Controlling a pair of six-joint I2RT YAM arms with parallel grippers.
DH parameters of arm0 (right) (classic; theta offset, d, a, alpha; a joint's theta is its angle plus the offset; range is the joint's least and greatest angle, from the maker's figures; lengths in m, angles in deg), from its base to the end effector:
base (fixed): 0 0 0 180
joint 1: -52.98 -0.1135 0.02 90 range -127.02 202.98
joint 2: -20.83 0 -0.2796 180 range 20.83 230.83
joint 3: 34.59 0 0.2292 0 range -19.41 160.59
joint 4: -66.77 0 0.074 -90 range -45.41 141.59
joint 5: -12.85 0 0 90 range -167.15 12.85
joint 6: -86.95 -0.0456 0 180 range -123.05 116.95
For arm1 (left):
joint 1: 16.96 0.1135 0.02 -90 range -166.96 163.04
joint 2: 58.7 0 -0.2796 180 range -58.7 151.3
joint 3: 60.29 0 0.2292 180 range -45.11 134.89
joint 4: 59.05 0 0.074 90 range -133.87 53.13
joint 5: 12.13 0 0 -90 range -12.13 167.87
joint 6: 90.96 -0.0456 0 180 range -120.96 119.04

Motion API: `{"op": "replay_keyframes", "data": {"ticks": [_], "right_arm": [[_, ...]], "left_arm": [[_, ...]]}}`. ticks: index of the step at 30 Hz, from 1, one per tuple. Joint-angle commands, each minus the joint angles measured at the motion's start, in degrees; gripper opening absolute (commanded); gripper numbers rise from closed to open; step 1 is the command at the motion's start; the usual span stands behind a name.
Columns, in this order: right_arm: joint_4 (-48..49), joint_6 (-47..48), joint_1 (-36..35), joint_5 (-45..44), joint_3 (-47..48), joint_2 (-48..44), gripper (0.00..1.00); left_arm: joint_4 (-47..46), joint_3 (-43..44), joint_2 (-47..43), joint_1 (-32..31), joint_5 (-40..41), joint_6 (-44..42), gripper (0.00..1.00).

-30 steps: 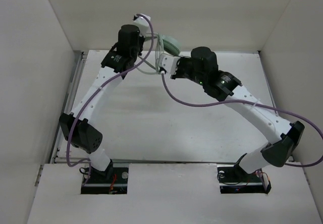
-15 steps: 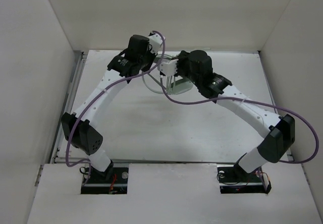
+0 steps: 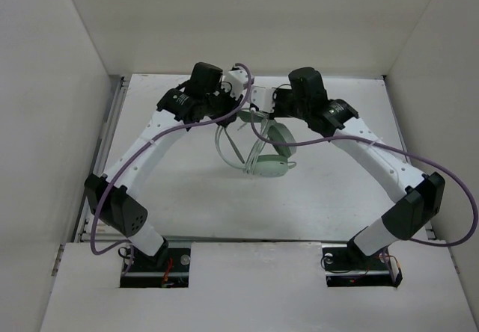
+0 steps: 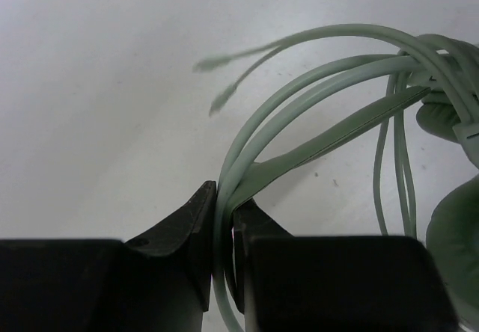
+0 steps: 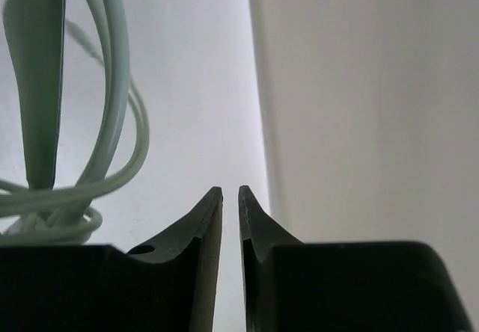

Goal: Wrap the headphones

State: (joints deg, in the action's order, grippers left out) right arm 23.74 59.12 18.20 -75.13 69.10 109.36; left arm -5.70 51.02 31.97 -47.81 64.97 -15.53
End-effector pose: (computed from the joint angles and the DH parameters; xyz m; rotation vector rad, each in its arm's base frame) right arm 0.2781 0.1951 0.3971 -1.5620 1.3538 -0.2594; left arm 0.2845 -0.1818 0.4099 0.9520 1.9310 -0.4067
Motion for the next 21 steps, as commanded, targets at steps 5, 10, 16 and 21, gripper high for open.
{"op": "replay_keyframes", "data": {"ticks": [5,10,16,21], "right_arm": [[-13.36,-5.74,2.83,14.84,5.71,-0.46,0.21],[-9.79,-12.05,7.22,19.25,4.49,-0.99,0.21],[11.14,-35.16,13.64,16.10,-1.40,-2.22,0.23],[14.15,-37.39,13.39,13.10,-4.22,-4.24,0.23]], "left_arm": [[0.24,-1.48,-5.42,1.27,-12.66,2.08,0.01],[0.06,-2.97,-5.60,3.12,-12.32,2.26,0.01],[-3.27,-6.83,-3.75,3.48,-9.77,4.89,0.01],[-9.68,-10.79,-1.21,3.03,-8.80,7.71,0.01]]}}
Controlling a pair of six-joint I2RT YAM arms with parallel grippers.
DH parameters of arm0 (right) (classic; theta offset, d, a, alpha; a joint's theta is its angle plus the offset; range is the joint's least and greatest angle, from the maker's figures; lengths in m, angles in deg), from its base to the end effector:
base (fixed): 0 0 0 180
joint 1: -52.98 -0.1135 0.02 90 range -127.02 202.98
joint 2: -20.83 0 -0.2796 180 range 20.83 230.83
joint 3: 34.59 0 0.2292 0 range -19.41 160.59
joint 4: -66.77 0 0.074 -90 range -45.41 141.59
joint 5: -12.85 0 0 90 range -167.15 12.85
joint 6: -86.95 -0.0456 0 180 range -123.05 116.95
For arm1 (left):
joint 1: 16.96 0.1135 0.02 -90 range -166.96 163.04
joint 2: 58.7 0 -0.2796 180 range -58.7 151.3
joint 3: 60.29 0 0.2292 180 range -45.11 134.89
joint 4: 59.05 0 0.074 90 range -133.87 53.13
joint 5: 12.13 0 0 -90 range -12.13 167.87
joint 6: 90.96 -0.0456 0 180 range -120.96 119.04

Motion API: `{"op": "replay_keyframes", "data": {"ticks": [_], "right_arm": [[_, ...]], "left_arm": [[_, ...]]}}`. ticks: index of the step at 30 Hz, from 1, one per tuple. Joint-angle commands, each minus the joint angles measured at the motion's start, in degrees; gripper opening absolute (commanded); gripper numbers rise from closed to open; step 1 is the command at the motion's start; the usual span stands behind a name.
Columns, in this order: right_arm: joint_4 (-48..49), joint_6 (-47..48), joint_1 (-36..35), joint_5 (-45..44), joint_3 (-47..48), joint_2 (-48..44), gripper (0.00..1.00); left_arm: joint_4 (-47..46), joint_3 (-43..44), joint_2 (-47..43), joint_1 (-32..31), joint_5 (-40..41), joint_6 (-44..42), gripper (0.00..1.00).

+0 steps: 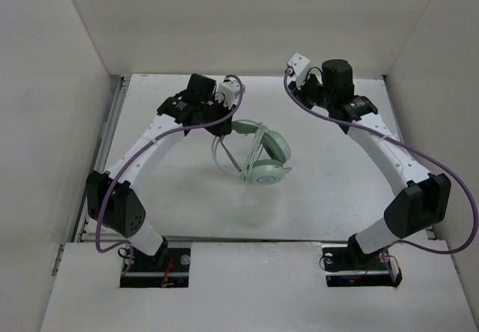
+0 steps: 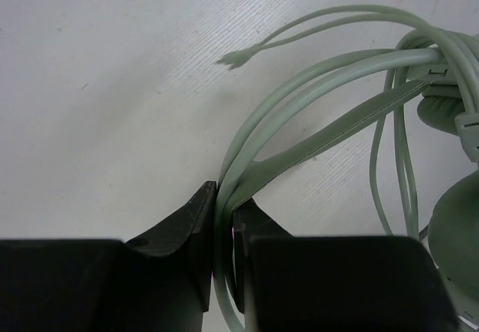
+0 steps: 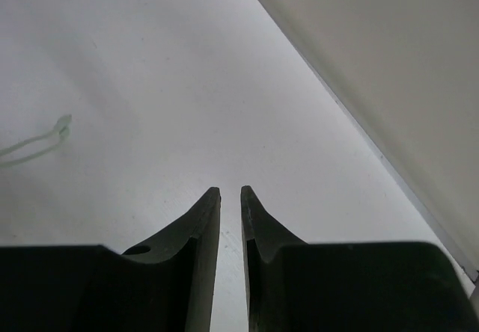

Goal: Wrap the headphones

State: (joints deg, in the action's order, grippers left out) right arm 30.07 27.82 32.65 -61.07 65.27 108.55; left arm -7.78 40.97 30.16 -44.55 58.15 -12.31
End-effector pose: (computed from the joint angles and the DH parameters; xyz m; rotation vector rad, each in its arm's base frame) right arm 0.3145 0.1300 0.3921 -1.0161 1.7055 0.1614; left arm 0.2847 -0.1662 0.3689 0.9261 2.0584 -0.5390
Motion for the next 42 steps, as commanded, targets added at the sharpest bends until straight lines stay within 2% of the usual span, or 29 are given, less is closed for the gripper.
{"op": "replay_keyframes", "data": {"ticks": [1,16,28,30,33,35,37,42], "right_arm": [[7.89,-6.09,-1.32,-1.22,-0.66,-3.61,0.23],[7.72,-3.89,-2.03,-2.98,-0.13,-2.29,0.23],[6.49,-1.96,-0.71,-3.51,-0.66,-2.56,0.24],[6.49,-1.87,-0.01,-3.51,-0.84,-2.73,0.24],[6.49,-2.04,1.57,-3.51,-0.84,-3.00,0.24],[6.58,-2.40,2.89,-3.25,-0.75,-3.26,0.25],[6.75,-2.75,4.29,-3.07,-0.75,-3.52,0.25],[7.02,-3.19,7.19,-2.63,-1.10,-4.93,0.26]], "left_arm": [[-8.66,-0.92,1.48,-0.05,-2.07,5.11,0.01],[-19.66,3.12,21.34,5.66,-2.08,11.88,0.00],[-20.72,14.81,36.73,7.25,2.58,11.27,0.03],[-20.45,15.69,38.05,7.34,2.94,11.27,0.08],[-20.19,15.87,39.11,7.43,3.55,10.92,0.23],[-20.10,15.52,39.20,7.60,3.90,10.65,0.28],[-20.01,14.91,38.67,7.86,4.17,10.65,0.38],[-19.84,12.45,34.46,8.30,3.65,10.21,0.56]]}}
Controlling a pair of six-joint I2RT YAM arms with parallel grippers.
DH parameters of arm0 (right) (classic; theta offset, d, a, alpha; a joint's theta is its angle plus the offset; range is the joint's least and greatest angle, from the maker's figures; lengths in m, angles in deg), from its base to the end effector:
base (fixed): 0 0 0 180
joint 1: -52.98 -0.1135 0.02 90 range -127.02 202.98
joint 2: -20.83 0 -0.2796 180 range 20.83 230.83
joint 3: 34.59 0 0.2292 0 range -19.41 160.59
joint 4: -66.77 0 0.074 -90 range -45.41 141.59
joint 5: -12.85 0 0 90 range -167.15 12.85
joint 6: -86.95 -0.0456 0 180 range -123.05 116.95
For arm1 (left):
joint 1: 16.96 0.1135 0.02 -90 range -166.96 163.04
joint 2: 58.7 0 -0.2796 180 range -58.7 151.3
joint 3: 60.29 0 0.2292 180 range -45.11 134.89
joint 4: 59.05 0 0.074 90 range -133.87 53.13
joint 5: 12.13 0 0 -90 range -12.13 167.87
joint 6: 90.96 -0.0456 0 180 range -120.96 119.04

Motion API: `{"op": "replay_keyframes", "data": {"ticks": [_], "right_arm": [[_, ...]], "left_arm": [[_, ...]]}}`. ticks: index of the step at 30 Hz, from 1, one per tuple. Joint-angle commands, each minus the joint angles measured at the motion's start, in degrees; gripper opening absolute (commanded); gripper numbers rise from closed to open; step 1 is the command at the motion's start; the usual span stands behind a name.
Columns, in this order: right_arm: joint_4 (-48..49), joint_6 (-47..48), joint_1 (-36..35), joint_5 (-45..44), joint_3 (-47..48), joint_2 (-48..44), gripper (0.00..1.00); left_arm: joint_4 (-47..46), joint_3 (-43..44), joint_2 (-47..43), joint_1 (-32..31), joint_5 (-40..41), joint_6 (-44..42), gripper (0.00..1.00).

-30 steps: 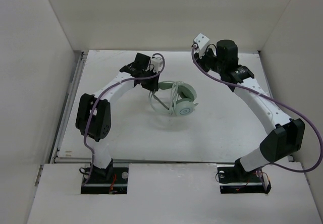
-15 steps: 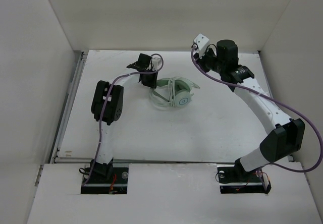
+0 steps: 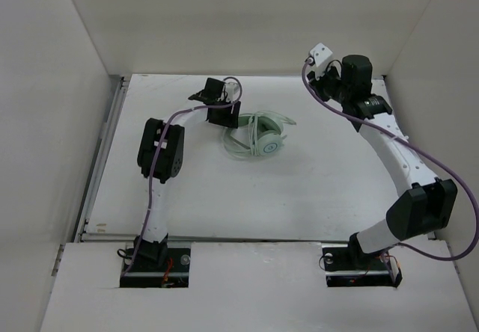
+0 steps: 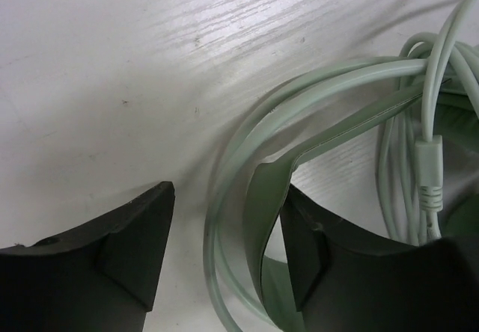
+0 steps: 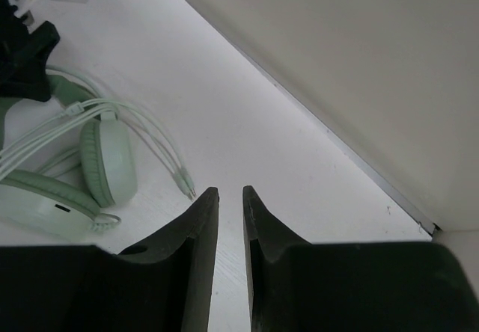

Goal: Wrap the headphones

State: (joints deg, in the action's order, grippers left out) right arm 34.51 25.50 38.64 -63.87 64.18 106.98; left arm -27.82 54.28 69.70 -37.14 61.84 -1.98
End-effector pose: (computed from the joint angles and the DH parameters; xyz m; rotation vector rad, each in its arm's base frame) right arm 0.3233 0.0935 0.4028 -0.8389 1.7097 0.0538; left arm 0.4645 -0.1841 0.1944 0.5712 2.3025 -0.4918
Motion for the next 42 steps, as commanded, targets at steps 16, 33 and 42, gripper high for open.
{"op": "replay_keyframes", "data": {"ticks": [16,33,42], "right_arm": [[4.07,-18.33,19.46,10.09,-4.83,-13.36,0.39],[-10.92,-24.60,51.75,4.92,-24.37,-33.25,1.00],[-25.11,-19.68,53.15,-4.31,-20.66,-37.10,1.00]], "left_arm": [[7.68,-3.58,-41.63,-2.10,-8.41,3.66,0.73],[-5.59,-34.86,-57.37,38.76,0.56,0.76,1.00],[-4.45,-41.56,-63.27,49.31,2.06,-4.43,1.00]]}}
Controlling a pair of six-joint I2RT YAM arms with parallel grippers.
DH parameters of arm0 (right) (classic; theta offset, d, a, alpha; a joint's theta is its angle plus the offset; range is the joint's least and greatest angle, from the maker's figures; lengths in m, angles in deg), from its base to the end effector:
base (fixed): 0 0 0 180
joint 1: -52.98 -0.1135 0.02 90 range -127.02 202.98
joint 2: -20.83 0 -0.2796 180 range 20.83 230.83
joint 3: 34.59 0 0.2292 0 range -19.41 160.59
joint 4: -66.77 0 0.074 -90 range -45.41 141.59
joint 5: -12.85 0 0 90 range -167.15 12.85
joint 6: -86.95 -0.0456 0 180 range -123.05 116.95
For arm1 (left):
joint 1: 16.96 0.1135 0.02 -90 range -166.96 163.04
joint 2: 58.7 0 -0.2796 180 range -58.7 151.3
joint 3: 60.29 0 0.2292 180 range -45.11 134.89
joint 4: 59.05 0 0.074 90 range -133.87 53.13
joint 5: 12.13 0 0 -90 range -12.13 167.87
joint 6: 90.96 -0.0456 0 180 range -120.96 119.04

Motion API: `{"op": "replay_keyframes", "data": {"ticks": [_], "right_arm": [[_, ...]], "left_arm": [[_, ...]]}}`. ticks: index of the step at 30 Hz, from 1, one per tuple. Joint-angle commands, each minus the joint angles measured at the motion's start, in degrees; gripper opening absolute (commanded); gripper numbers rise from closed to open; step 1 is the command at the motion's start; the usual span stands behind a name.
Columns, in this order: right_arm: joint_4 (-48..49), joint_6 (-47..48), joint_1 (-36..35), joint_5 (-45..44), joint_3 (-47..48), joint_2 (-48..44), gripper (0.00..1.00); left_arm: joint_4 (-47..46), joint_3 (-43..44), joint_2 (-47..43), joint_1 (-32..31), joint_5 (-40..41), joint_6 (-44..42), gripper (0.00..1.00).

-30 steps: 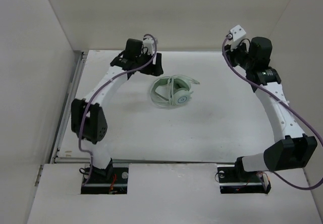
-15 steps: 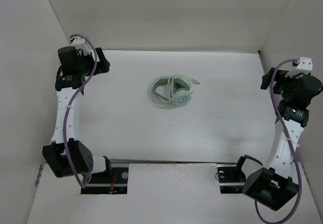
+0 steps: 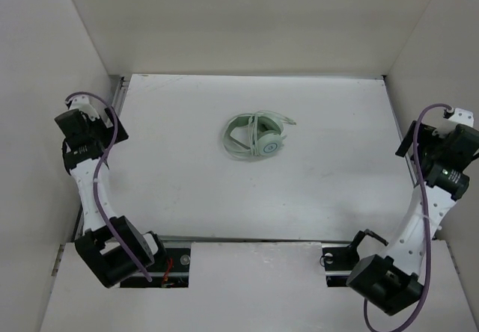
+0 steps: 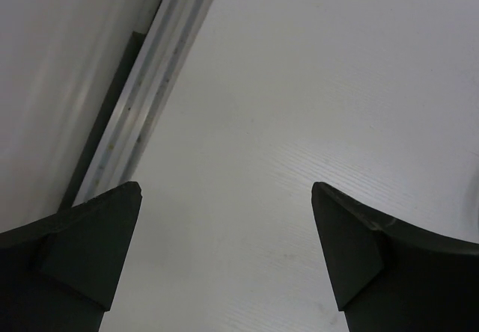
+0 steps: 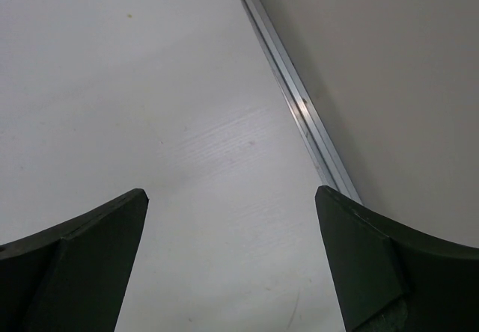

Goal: Wrap the headphones

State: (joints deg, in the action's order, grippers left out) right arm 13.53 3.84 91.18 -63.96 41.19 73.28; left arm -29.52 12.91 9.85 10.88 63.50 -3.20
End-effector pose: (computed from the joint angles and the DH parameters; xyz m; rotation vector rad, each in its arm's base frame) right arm 0.1343 -0.0924 0.3669 0.4277 2.0422 -0.2394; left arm 0.2294 0.1083 0.3426 -0.2840 1.9713 0.0873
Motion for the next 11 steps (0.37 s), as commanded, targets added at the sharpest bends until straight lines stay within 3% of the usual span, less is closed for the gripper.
{"op": "replay_keyframes", "data": {"ticks": [1,11], "right_arm": [[-4.04,1.55,0.61,-4.49,1.98,-4.45,1.00],[-0.98,3.04,0.70,1.49,-0.91,-6.47,1.00]], "left_arm": [[-2.23,-0.19,-3.95,2.00,0.40,-3.64,1.00],[-5.73,-8.35,-11.07,8.85,-0.39,-4.97,1.00]]}}
